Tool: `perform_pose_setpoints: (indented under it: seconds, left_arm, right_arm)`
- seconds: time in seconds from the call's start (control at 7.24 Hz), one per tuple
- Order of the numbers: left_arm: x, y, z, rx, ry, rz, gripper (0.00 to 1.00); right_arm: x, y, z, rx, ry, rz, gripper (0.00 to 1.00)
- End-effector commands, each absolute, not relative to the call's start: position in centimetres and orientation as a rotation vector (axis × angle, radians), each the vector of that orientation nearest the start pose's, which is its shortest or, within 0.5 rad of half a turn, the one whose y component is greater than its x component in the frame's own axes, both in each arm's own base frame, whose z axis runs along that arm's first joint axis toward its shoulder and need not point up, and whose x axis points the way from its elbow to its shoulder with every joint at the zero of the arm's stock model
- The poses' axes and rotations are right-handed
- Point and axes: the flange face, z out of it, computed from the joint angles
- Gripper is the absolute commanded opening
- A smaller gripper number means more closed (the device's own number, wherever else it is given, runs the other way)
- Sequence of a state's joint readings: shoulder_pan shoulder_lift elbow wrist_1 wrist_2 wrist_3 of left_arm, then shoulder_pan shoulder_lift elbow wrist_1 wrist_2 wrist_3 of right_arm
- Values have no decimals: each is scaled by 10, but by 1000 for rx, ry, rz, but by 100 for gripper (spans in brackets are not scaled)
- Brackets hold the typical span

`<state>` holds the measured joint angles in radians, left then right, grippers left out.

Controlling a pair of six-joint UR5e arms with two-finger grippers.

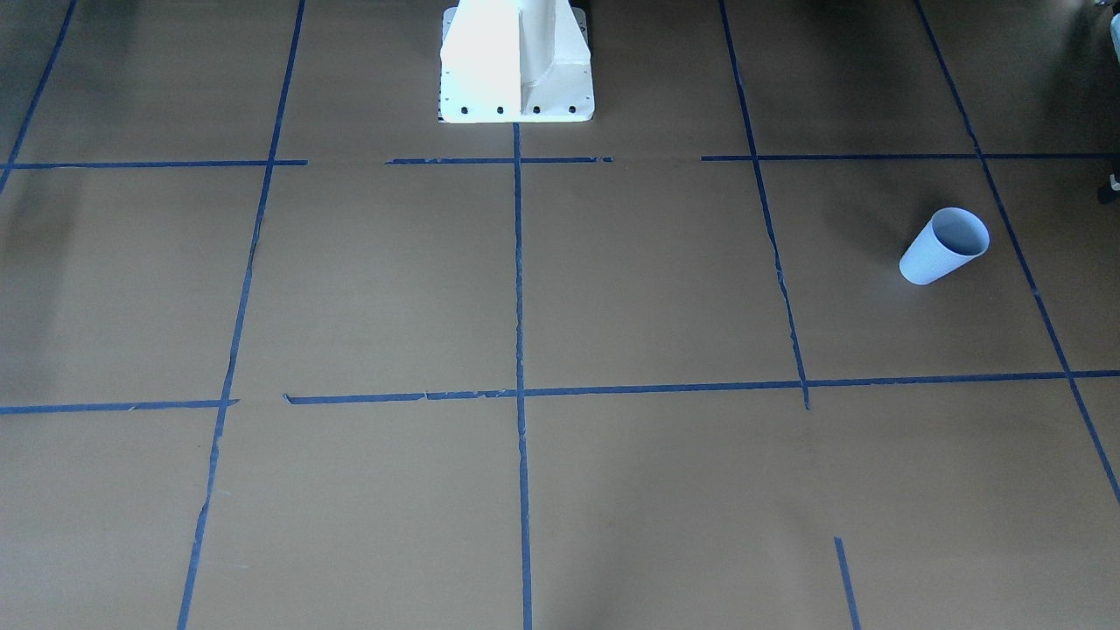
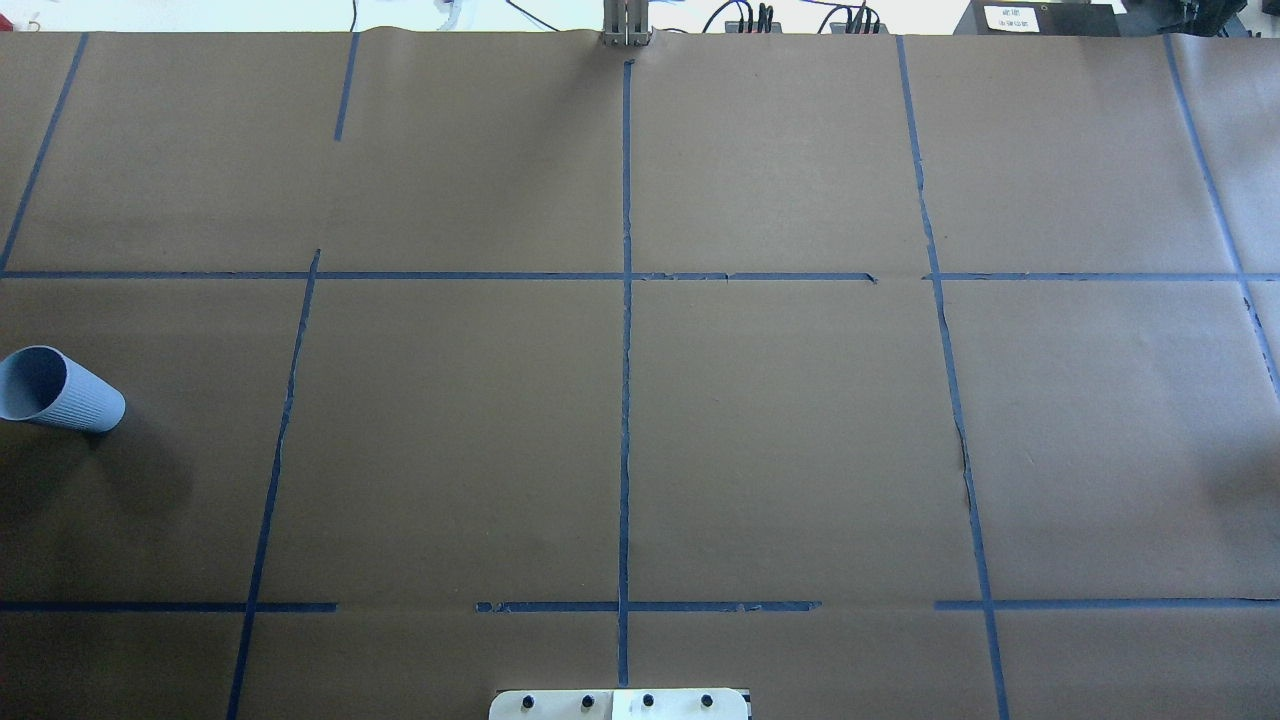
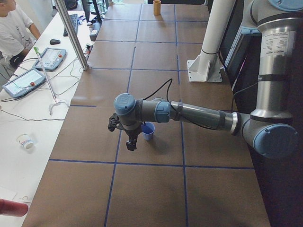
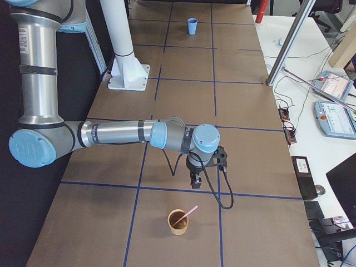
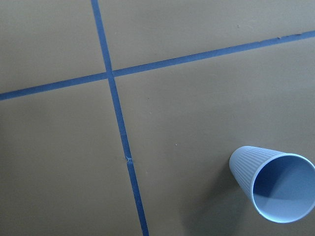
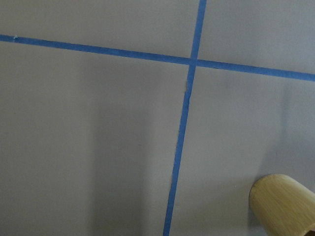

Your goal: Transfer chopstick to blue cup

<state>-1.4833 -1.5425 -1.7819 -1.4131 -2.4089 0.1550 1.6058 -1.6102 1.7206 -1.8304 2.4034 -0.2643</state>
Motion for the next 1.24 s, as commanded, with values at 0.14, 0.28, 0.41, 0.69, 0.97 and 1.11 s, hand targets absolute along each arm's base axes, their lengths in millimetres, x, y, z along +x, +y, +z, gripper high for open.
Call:
perform_pose_setpoints:
  seconds: [0.14,0.28,0.41,0.69,0.97,1.11]
  left_arm:
    - [-18,-478,561,80,825,238,100]
    - [-17,-479,559,82,825,240,100]
    - [-17,-479,582,40,829,224,100]
    - [9,-484,593,100,856,305,100]
    - [50,-489,590,77,870,249,100]
    - [63,-479,594,89,880,237,100]
  right_arm:
    - [78,-444,642,-48,-849,-129,100]
    - [78,-434,649,-35,-847,-132,100]
    - [77,-423,662,8,-842,-149,100]
    - [77,-424,668,28,-839,-155,100]
    - [77,-430,664,35,-837,-156,100]
    - [77,-430,664,36,-838,-156,100]
